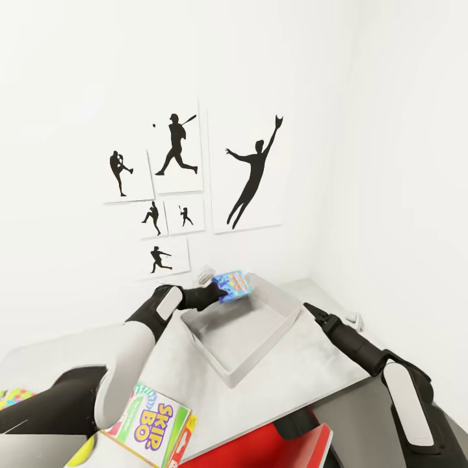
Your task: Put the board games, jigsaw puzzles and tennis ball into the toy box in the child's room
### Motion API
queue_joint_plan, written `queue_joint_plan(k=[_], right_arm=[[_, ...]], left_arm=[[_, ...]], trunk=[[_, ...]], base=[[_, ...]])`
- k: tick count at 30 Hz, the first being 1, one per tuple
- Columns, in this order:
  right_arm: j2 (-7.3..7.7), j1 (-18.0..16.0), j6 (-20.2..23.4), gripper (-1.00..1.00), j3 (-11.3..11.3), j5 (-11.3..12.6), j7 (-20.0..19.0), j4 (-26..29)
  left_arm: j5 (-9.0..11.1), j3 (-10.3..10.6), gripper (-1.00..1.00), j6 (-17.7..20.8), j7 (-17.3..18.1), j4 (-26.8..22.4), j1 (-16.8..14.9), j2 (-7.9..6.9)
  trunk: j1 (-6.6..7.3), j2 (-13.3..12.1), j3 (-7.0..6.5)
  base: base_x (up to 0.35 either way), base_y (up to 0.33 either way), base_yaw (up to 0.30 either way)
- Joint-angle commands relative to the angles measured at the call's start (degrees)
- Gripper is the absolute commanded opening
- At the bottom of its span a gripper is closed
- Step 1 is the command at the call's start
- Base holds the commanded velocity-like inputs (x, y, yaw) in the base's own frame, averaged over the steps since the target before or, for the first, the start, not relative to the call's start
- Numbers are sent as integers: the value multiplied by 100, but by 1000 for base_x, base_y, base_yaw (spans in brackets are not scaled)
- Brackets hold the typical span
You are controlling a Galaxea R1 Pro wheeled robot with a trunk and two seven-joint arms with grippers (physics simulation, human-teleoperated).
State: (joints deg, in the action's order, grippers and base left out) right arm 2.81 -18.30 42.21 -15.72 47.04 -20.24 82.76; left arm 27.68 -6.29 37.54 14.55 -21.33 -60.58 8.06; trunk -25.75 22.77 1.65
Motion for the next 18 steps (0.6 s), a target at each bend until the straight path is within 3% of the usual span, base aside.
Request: queue_joint_plan(k=[1,10,18], right_arm=[[6,-6,47,100,-13,5,-20,5],[26,0,76,100,-64,39,-59,12],[19,142,56,100,-321,50,-96,12]], left_arm=[[24,-54,-100,-181,1,163,-7,18],[9,-37,-100,-1436,-5,1021,1,182],[1,-29,-100,-1713,-5,1120,8,194]], trunk=[[-4,15,13],[-4,15,13],[-4,15,13]], base=[[0,0,0],[0,0,0],[0,0,0]])
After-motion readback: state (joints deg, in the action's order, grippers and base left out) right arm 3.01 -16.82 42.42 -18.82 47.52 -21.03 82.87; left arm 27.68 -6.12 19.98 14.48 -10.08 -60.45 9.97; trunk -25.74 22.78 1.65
